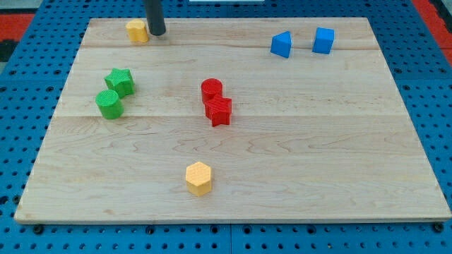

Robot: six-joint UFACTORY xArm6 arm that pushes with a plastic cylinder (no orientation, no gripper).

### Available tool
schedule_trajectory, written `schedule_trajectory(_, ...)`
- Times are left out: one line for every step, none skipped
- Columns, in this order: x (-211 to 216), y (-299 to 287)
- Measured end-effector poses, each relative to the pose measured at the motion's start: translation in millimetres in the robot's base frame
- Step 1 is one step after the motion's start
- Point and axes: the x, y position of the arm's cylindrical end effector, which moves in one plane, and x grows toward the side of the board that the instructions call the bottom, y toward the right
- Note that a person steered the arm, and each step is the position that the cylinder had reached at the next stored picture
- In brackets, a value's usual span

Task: Move the yellow hexagon towards the yellow heart

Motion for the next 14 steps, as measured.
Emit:
schedule_trajectory(58.9, 71.7)
schedule_trajectory(150.2, 68.7)
schedule_trajectory(176.0, 79.8)
schedule_trajectory(183.6, 23.8)
schedule_trajectory(277.2, 20.1)
schedule_trajectory(331.0, -1.4)
schedule_trajectory(377.6, 12.2)
schedule_trajectory(380.3, 55.9)
schedule_trajectory(337.0, 47.5)
schedule_trajectory(335.0, 82.9)
schedule_trajectory(361.3, 110.0)
schedule_trajectory(339.5, 144.2)
schedule_trajectory(280.3, 62.8)
schedule_trajectory(287.6, 60.7)
